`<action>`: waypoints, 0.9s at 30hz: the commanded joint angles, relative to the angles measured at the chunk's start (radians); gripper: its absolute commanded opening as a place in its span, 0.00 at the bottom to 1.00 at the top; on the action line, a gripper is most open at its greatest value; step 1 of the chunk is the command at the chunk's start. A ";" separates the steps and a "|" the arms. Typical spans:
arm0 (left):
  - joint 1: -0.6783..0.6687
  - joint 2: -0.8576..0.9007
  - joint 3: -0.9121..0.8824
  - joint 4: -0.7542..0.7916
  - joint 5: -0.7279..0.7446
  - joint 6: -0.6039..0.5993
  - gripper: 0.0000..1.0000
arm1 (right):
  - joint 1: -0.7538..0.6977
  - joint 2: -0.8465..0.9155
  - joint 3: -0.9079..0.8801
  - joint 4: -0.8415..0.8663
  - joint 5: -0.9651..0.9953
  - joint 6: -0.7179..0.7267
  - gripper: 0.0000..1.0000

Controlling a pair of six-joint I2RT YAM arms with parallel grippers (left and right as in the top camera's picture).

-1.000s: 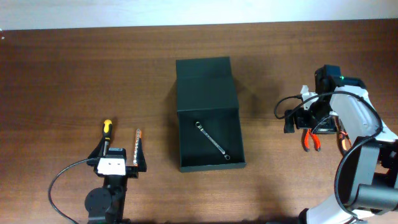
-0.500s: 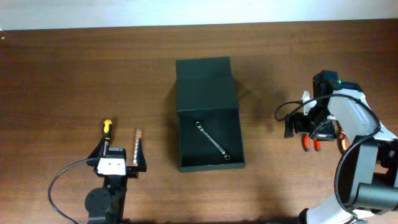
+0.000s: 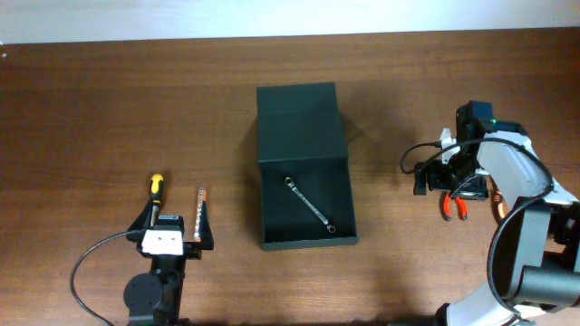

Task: Pack container
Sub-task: 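Lower the right gripper and grasp the red pliers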

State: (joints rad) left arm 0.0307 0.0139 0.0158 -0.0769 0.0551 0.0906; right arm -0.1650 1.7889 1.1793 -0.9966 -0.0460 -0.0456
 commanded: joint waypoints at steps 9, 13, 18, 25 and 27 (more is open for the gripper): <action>0.006 -0.007 -0.007 0.002 0.004 0.020 0.99 | -0.005 0.060 -0.012 0.019 0.006 0.032 0.99; 0.006 -0.007 -0.007 0.002 0.005 0.020 0.99 | -0.005 0.065 -0.012 0.021 0.038 0.032 0.99; 0.006 -0.007 -0.007 0.001 0.004 0.020 0.99 | -0.005 0.065 -0.012 0.023 0.047 0.032 0.99; 0.006 -0.007 -0.007 0.002 0.004 0.020 0.99 | -0.005 0.066 -0.032 0.040 0.046 0.032 0.99; 0.006 -0.007 -0.007 0.002 0.004 0.020 0.99 | -0.005 0.066 -0.048 0.044 0.047 0.032 0.99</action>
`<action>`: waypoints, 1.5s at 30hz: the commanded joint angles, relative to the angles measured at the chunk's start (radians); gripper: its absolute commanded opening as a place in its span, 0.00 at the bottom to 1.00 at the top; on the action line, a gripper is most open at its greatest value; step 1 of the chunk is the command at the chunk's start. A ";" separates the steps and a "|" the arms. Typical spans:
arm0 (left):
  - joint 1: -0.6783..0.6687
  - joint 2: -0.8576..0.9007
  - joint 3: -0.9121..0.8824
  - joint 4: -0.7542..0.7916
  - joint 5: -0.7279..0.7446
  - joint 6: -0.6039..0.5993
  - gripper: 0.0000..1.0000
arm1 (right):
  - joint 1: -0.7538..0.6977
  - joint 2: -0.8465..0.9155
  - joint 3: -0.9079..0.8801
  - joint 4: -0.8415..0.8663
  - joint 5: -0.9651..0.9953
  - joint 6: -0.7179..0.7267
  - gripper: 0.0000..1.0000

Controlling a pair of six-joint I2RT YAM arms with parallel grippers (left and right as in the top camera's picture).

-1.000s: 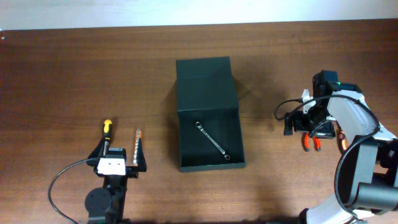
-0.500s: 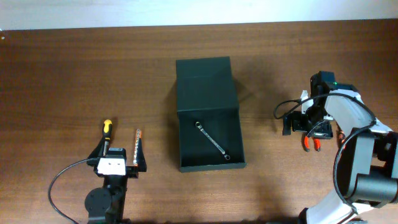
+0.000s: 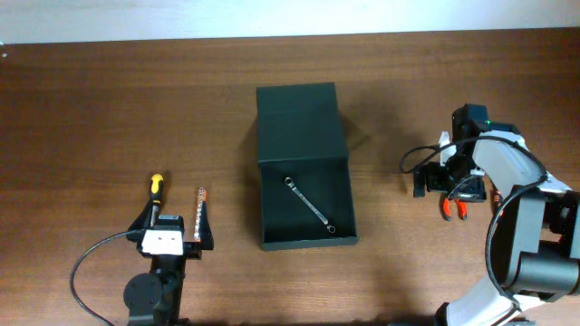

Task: Pack container
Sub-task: 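Lower the right gripper and grasp the red pliers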

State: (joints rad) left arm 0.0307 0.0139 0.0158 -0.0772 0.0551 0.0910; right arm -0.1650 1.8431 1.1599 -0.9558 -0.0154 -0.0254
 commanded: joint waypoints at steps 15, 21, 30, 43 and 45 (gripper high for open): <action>0.006 -0.007 -0.007 0.002 0.004 0.019 0.99 | -0.005 0.011 -0.066 0.037 -0.007 0.011 0.99; 0.006 -0.007 -0.007 0.002 0.004 0.019 0.99 | -0.005 0.012 -0.066 0.064 -0.010 0.011 0.99; 0.006 -0.007 -0.007 0.002 0.004 0.019 0.99 | -0.005 0.035 -0.067 0.069 -0.019 0.012 1.00; 0.006 -0.007 -0.007 0.002 0.004 0.019 0.99 | -0.005 0.058 -0.067 0.067 -0.029 0.012 0.24; 0.006 -0.007 -0.007 0.002 0.004 0.019 0.99 | -0.005 0.058 -0.067 0.067 -0.029 0.012 0.17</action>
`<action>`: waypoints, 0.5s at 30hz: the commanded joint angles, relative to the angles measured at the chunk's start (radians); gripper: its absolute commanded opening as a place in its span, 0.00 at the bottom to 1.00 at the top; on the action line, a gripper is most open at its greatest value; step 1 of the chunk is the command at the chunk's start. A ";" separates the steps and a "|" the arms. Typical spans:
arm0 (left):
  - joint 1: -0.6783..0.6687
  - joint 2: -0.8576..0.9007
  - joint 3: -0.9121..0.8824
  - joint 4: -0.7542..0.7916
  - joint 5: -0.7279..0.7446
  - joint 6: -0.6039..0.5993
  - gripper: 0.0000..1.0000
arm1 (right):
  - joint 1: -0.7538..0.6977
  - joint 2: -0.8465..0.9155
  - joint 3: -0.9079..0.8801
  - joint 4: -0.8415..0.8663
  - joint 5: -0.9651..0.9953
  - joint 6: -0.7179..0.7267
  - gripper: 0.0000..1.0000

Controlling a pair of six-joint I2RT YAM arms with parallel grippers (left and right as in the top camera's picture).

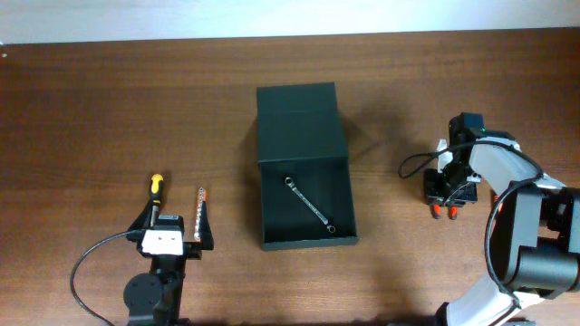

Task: Pack container
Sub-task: 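Lower the right gripper and grasp the red pliers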

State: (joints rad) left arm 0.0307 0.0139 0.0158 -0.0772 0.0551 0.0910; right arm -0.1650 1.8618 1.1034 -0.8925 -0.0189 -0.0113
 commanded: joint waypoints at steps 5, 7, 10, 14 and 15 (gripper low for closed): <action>0.006 -0.007 -0.007 0.002 0.004 0.019 0.99 | -0.005 0.039 -0.010 0.003 -0.027 -0.002 0.06; 0.006 -0.007 -0.007 0.002 0.004 0.019 0.99 | -0.005 0.039 -0.010 0.003 -0.048 -0.001 0.04; 0.006 -0.007 -0.007 0.002 0.004 0.019 0.99 | -0.005 0.039 -0.002 0.003 -0.092 0.011 0.04; 0.006 -0.007 -0.007 0.002 0.004 0.019 0.99 | -0.004 0.039 0.078 -0.039 -0.126 0.028 0.04; 0.006 -0.007 -0.007 0.002 0.004 0.019 0.99 | -0.004 0.039 0.103 -0.053 -0.131 0.028 0.04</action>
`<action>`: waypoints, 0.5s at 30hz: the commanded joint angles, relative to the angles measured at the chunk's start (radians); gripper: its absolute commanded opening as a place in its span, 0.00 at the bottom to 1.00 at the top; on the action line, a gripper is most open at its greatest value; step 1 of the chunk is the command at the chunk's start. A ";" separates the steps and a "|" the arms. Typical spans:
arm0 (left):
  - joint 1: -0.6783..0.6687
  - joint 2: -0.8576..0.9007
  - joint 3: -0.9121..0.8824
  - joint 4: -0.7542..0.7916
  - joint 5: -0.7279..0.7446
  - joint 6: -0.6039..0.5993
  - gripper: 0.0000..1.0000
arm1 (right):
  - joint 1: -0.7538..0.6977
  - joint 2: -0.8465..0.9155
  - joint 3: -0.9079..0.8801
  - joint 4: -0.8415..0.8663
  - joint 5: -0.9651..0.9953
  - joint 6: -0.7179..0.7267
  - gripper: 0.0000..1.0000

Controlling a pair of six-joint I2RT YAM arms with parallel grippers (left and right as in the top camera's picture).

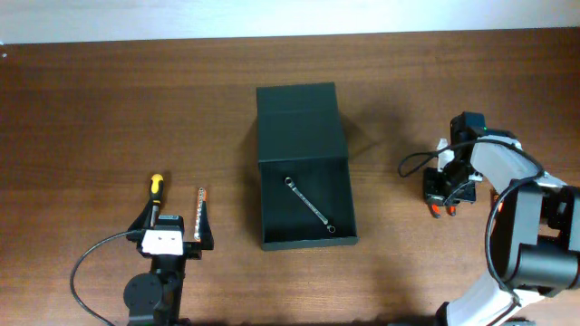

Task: Pack container
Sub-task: 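Lower the right gripper and grasp the red pliers, then carry the red pliers with the right gripper over the box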

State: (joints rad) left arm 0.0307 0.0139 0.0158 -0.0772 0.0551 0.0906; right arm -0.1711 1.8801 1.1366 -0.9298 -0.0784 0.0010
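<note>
The dark box stands open in the middle of the table, its lid folded back. A silver wrench lies slantwise inside. My right gripper points down over the red-handled pliers, of which only one small red patch shows beneath it; the jaws look closed on the handles. At the front left my left gripper rests open. A yellow-handled screwdriver lies by its left finger and a thin metal bit by its right.
The right arm's black cable loops over the table between the box and the gripper. The left arm's cable curls near the front edge. The table's back edge runs along the top.
The right gripper has stayed over the pliers. Two separate red handle ends showed below it then; now only one red patch shows. The left arm, box and wrench are unchanged.
At first the right gripper sat just left of the pliers, which lay open-handled on the table at the right. It then stood closer over them. By the last moment it was turned and straddling the handles, and now the handles look pressed together.
</note>
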 commanded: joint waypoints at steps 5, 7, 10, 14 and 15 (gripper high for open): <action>0.006 -0.007 -0.007 0.002 0.004 0.020 0.99 | 0.073 0.021 0.415 -0.217 -0.081 -0.001 0.04; 0.006 -0.007 -0.007 0.002 0.004 0.020 0.99 | 0.122 0.021 0.523 -0.280 -0.087 -0.025 0.04; 0.006 -0.007 -0.007 0.002 0.004 0.020 0.99 | 0.226 0.021 0.690 -0.388 -0.087 -0.073 0.04; 0.006 -0.007 -0.007 0.002 0.004 0.020 0.99 | 0.384 0.021 0.829 -0.496 -0.085 -0.133 0.04; 0.006 -0.007 -0.007 0.002 0.004 0.020 0.99 | 0.420 0.021 0.842 -0.510 -0.083 -0.142 0.04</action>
State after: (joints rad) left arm 0.0307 0.0128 0.0158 -0.0772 0.0551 0.0906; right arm 0.1474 1.9141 1.9182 -1.4033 -0.1436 -0.0772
